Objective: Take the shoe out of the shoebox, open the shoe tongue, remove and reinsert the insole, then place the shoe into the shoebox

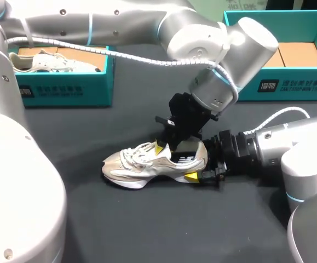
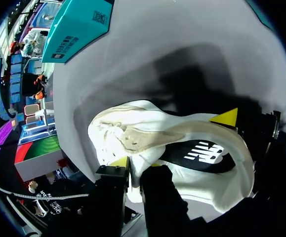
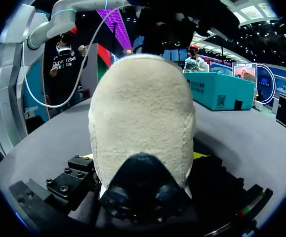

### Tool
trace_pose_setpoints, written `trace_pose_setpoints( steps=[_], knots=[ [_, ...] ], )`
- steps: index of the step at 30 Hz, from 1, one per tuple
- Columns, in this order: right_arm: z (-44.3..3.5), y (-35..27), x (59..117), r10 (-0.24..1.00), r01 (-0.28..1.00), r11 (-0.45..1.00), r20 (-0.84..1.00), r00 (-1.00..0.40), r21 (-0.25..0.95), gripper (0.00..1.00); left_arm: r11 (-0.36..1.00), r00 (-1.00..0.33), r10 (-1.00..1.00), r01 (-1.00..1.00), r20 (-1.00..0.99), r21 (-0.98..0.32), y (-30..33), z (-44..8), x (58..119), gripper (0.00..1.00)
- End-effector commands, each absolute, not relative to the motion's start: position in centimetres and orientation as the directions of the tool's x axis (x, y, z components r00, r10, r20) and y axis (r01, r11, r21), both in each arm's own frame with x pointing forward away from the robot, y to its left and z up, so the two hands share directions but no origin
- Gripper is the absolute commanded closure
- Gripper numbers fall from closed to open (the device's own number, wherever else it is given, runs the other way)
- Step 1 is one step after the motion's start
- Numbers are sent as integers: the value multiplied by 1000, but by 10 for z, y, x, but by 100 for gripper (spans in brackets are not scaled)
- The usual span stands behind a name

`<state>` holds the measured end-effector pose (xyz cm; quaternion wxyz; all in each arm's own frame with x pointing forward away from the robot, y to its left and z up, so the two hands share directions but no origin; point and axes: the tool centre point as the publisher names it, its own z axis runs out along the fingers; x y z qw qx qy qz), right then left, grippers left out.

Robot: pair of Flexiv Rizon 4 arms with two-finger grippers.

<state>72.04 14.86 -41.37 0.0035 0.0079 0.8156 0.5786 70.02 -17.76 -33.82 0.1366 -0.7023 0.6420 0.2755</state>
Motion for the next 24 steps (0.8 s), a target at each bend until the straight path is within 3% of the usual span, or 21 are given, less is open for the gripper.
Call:
trace_pose_setpoints(
  steps=[1,2,24],
  knots=[
    [-415,152,719,19,10,334,4,-1000,943,100,-151,56,-847,-979,-528,138,-168,-329,692,97],
    [-415,152,719,19,10,334,4,-1000,943,100,-155,65,-853,-979,-518,132,-166,-327,691,100],
    [-415,152,719,19,10,334,4,-1000,943,100,-180,179,-984,-981,-19,75,-100,-302,676,100]
  ],
)
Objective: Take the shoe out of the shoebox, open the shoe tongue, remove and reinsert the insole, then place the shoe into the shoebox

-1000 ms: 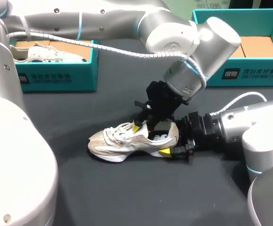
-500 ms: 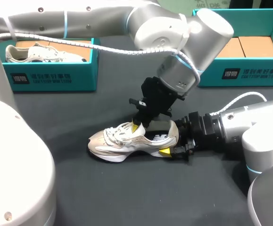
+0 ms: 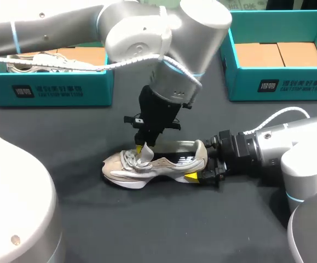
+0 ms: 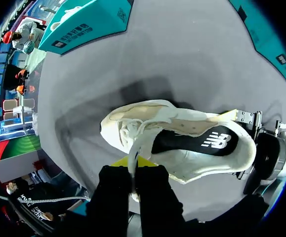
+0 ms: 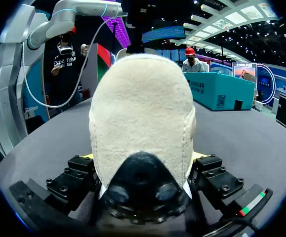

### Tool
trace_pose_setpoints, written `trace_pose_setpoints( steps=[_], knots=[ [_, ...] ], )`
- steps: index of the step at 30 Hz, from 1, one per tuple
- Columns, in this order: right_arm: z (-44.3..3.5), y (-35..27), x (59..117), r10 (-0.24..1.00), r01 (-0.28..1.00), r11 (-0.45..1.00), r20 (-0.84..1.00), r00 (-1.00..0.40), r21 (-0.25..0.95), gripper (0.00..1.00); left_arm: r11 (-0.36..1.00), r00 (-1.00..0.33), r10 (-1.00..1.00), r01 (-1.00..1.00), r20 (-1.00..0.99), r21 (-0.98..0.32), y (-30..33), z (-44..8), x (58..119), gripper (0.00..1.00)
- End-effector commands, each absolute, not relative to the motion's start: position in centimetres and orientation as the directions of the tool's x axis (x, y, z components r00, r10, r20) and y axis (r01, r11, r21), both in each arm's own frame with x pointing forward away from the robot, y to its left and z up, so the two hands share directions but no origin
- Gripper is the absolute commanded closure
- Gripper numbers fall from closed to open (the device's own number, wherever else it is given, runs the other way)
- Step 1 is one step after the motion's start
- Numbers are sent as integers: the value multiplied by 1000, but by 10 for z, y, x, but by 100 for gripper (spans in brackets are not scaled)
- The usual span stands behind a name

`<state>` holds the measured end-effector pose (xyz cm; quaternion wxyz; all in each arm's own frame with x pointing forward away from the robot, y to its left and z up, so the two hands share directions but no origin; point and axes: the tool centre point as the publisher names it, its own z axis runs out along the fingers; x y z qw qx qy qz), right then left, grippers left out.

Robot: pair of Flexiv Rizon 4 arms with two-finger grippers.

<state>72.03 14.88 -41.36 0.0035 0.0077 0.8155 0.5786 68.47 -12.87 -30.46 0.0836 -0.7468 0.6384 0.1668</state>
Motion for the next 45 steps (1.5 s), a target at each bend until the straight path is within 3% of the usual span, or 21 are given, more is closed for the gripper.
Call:
trace_pose_setpoints(
  steps=[1,12,27,31,36,39,45],
  knots=[
    [-415,152,719,19,10,334,4,-1000,943,100,-175,176,-984,-982,0,76,-96,-302,676,100],
    [-415,152,719,19,10,334,4,-1000,943,100,-111,126,-983,-987,131,115,-72,-317,688,100],
    [-415,152,719,19,10,334,4,-1000,943,100,-11,28,-994,-988,109,155,-49,-350,692,100],
    [-415,152,719,19,10,334,4,-1000,943,100,5,9,-996,-986,87,166,-44,-361,689,77],
    [-415,152,719,19,10,334,4,-1000,943,100,13,0,-997,-984,73,180,-37,-370,686,76],
    [-415,152,719,19,10,334,4,-1000,943,100,20,-8,-998,-983,67,182,-32,-371,683,65],
    [-415,152,719,19,10,334,4,-1000,943,100,33,-28,-999,-983,28,179,-25,-373,679,61]
  ],
)
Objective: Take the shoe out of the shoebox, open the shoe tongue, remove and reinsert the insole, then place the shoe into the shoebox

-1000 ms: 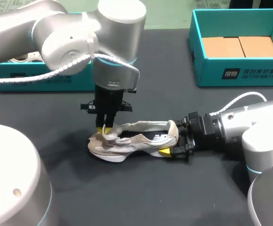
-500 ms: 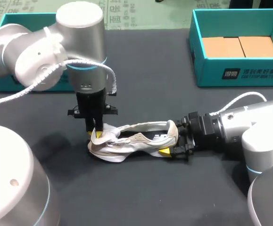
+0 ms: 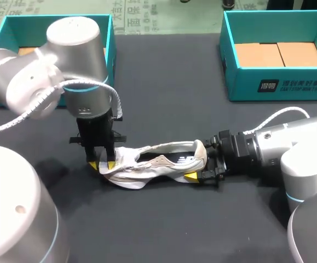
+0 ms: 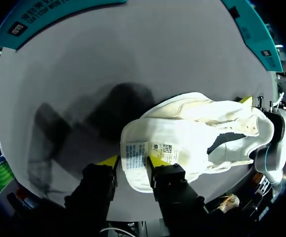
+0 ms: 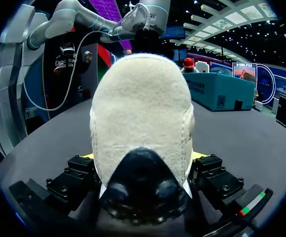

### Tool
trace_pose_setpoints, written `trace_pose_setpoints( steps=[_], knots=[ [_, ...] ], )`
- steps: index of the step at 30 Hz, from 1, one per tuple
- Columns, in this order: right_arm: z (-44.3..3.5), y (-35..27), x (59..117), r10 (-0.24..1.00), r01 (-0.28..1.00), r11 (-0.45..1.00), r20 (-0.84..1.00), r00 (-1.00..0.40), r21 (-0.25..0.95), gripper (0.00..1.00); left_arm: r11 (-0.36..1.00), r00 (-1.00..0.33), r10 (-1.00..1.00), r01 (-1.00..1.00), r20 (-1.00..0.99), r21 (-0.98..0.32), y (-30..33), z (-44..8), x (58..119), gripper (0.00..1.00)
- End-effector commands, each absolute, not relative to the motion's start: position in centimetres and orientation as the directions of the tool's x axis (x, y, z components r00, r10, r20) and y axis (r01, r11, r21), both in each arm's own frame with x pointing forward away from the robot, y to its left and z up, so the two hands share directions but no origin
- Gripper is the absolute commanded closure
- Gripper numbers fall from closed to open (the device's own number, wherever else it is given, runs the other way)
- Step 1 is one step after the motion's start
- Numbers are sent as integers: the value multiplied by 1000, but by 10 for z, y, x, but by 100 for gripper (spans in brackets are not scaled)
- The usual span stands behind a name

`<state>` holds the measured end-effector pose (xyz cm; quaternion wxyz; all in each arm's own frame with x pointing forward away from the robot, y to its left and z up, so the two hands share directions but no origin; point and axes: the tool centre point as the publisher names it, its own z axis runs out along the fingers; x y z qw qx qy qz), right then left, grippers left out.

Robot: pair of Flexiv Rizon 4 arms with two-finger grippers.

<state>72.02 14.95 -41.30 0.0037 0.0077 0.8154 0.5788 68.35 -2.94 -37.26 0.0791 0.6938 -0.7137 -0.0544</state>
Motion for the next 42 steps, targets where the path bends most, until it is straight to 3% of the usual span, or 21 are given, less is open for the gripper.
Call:
trace_pose_setpoints(
  steps=[1,22,31,38,41,42],
  knots=[
    [-415,152,719,19,10,334,4,-1000,943,100,36,-33,-999,-984,22,174,-24,-372,677,58],
    [-415,152,719,19,10,334,4,-1000,943,100,308,-297,-945,-949,137,72,-52,-244,687,51],
    [-415,152,719,19,10,334,4,-1000,943,100,558,-551,-826,-829,120,31,-77,-206,693,50],
    [-415,152,719,19,10,334,4,-1000,943,100,806,-800,-589,-593,113,0,-100,-186,700,51],
    [-415,152,719,19,10,334,4,-1000,943,100,880,-877,-470,-474,101,-15,-111,-181,702,63],
    [-415,152,719,19,10,334,4,-1000,943,100,891,-888,-450,-454,94,-23,-115,-180,703,76]
  ],
)
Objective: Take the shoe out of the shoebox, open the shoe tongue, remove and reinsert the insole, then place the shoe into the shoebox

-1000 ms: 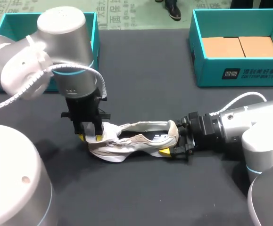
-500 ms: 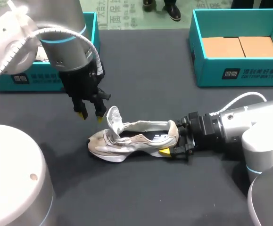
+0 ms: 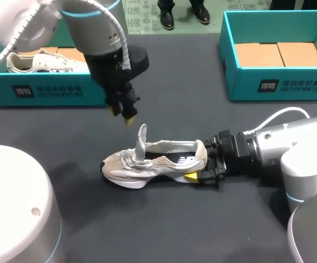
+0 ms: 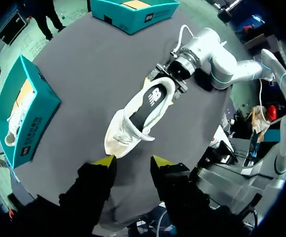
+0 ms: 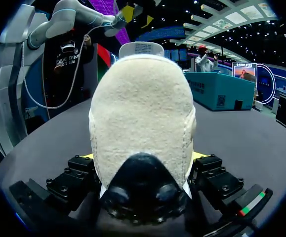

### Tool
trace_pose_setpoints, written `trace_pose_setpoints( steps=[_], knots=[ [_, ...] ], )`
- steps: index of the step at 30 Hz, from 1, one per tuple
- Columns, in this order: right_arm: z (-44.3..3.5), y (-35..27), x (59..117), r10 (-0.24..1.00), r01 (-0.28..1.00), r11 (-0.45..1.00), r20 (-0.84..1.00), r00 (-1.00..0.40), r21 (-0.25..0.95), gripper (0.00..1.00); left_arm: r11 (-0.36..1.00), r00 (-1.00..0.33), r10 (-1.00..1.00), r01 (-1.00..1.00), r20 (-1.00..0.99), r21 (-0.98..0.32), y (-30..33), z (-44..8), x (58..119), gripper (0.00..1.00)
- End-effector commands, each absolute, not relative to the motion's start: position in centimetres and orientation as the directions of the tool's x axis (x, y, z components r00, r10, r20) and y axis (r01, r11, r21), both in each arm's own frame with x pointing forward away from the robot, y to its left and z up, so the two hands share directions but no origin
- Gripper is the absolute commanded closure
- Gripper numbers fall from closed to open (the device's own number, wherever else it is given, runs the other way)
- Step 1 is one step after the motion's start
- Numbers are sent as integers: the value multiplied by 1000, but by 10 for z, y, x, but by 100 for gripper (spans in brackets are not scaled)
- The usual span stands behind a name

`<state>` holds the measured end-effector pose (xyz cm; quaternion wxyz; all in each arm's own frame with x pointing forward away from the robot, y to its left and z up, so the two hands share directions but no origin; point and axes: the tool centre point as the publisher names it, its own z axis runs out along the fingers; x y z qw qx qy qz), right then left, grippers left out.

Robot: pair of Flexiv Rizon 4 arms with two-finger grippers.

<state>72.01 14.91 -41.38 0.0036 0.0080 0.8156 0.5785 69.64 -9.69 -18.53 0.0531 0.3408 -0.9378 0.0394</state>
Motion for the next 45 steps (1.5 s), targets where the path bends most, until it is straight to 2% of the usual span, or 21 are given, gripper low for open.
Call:
trace_pose_setpoints(
  steps=[1,14,27,32,45],
  knots=[
    [-415,152,719,19,10,334,4,-1000,943,100,908,-905,-414,-418,94,-24,-119,-179,703,100],
    [-415,152,719,19,10,334,4,-1000,943,100,997,-997,-60,-63,55,-37,-152,-175,708,100],
    [-415,152,719,19,10,334,4,-1000,943,100,997,-997,-64,-66,47,-31,-153,-175,710,100],
    [-415,152,719,19,10,334,4,-1000,943,100,996,-1000,19,19,1,-84,-164,-192,708,100],
    [-415,152,719,19,10,334,4,-1000,943,100,985,-987,157,155,19,-79,-199,-243,703,100]
  ],
)
